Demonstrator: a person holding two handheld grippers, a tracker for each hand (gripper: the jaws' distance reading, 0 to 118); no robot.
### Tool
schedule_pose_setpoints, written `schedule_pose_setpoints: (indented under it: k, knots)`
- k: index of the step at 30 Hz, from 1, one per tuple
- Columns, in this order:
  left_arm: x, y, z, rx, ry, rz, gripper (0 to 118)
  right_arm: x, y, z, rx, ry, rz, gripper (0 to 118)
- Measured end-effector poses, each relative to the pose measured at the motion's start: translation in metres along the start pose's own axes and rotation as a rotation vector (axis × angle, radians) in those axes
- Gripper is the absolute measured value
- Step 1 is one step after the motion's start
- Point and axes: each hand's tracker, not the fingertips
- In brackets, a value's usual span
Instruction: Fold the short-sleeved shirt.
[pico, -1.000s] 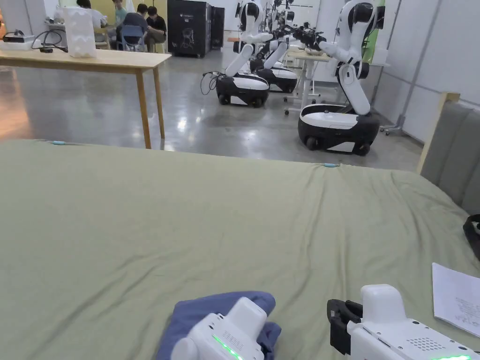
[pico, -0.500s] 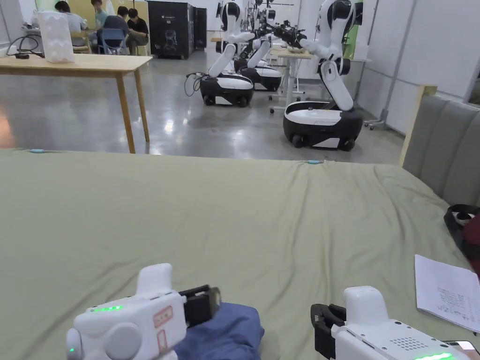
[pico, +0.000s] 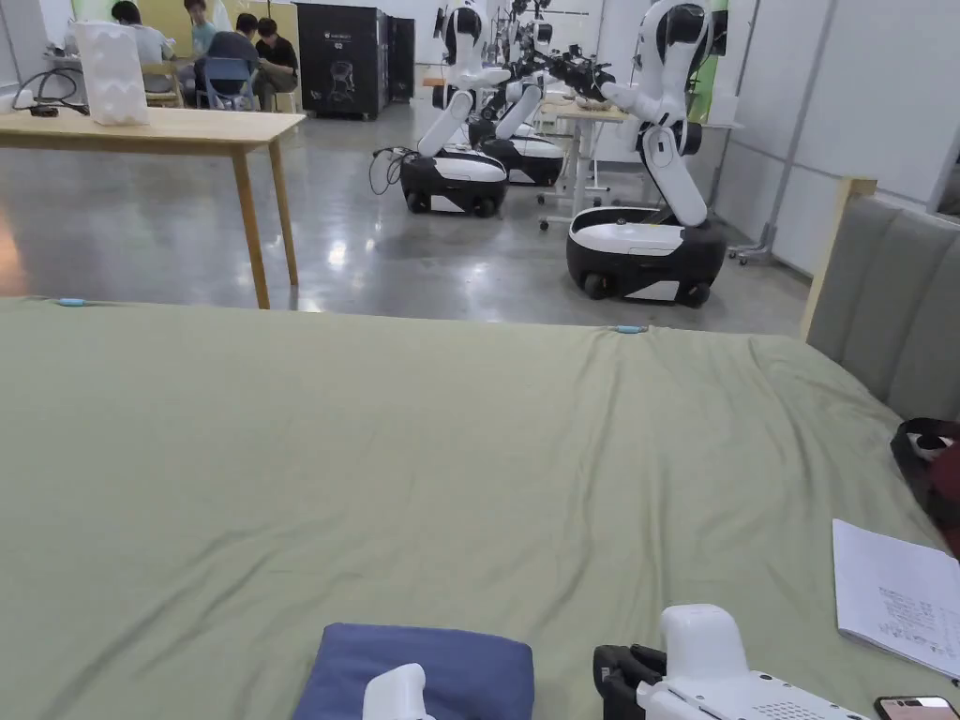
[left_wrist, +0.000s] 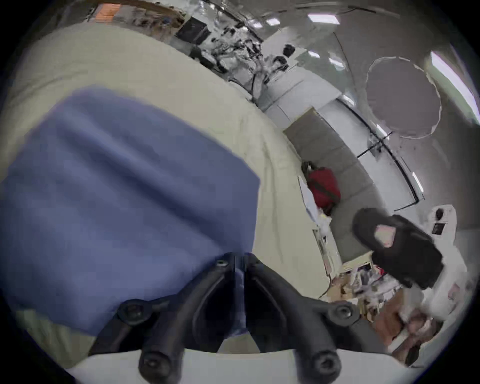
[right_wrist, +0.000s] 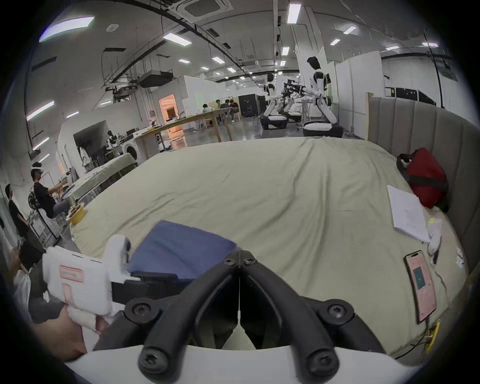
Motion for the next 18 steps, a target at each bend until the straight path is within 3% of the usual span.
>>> schedule_pose_setpoints:
  k: [3, 7, 9, 12, 15, 16, 18]
  knots:
    - [0.003, 0.015, 0.043, 0.133, 0.014, -0.078, 8, -0.014, -0.004, -0.029, -0.045, 0.088, -0.047, 1]
    - [-0.030, 0.042, 0.088, 0.238, 0.109, -0.093, 34, -0.021, -0.021, -0.077, -0.113, 0.218, -0.157, 1]
    - [-0.056, 0.051, 0.104, 0.202, 0.135, -0.060, 118, -0.013, -0.036, -0.095, -0.147, 0.281, -0.193, 1]
    - [-0.107, 0.055, 0.105, 0.221, 0.127, 0.128, 118, -0.005, -0.051, -0.105, -0.206, 0.170, -0.134, 1]
    - [-0.140, 0.051, 0.086, 0.157, 0.042, 0.309, 118, 0.007, -0.056, -0.107, -0.202, 0.207, -0.213, 1]
    - [-0.145, 0.048, 0.076, 0.133, 0.002, 0.347, 118, 0.008, -0.054, -0.107, -0.205, 0.206, -0.211, 1]
    - [-0.134, 0.042, 0.067, 0.167, -0.132, 0.282, 118, 0.001, -0.051, -0.102, -0.206, 0.195, -0.174, 1]
